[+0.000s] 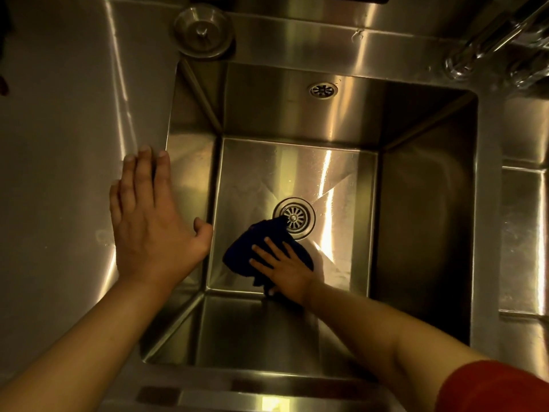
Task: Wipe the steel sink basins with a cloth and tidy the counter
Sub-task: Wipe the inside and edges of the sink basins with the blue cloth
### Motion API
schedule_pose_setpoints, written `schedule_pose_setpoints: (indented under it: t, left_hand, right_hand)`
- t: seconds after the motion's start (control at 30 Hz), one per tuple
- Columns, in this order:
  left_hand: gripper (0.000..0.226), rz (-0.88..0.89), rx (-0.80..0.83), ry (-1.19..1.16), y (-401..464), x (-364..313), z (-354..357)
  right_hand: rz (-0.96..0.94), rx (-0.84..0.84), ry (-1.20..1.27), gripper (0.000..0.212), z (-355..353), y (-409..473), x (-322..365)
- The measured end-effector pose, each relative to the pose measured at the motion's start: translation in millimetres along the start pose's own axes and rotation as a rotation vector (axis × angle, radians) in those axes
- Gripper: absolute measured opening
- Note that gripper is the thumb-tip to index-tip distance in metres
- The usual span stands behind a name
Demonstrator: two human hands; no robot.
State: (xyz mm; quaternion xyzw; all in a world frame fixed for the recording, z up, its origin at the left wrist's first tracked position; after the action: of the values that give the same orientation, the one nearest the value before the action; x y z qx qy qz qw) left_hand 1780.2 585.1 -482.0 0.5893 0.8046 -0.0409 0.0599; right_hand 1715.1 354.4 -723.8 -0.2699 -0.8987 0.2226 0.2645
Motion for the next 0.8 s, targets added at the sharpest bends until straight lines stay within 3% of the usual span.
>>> schedule_pose_setpoints:
  t: [0.13,0.23,0.33,0.43,0.67,0.8]
  left_hand:
    - [0.110,-0.004,0.026,0.010,0,1,0]
    - [0.111,-0.019,0.022,0.027,0,1,1]
    - [0.109,-0.011,0.006,0.030,-1,1,3]
    - [0.109,-0.006,-0.007,0.026,-1,4,6]
    - [0.110,0.016,-0.060,0.050,1,9,12]
    - [0.111,0.010,-0.065,0.066,1,10,14]
  right_hand:
    - [0.033,-0.039,0.132,0.092,-6,43,37]
    - [-0.070,-0.055,0.087,0.079,-20,75,47]
    - [-0.154,-0.069,0.024,0.062,-36,96,36]
    - [-0.143,-0.112,-0.040,0.060,-56,107,5]
    - [0.361,-0.356,0.109,0.062,-115,67,-133]
    - [0.770,-0.411,0.255,0.062,-96,-4,-200]
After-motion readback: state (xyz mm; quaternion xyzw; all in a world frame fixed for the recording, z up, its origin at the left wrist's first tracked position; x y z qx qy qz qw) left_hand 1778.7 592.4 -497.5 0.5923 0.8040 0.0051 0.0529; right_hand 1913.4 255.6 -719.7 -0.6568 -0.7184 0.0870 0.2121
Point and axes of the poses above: each hand's wrist, its own y-axis towards the middle knuckle, its own z-axis out of the palm, x = y × z, the point moved 5 cm from there along y, towards the middle knuckle, and after that the axes turned 4 degrees about -x, right-handed, at the moved point
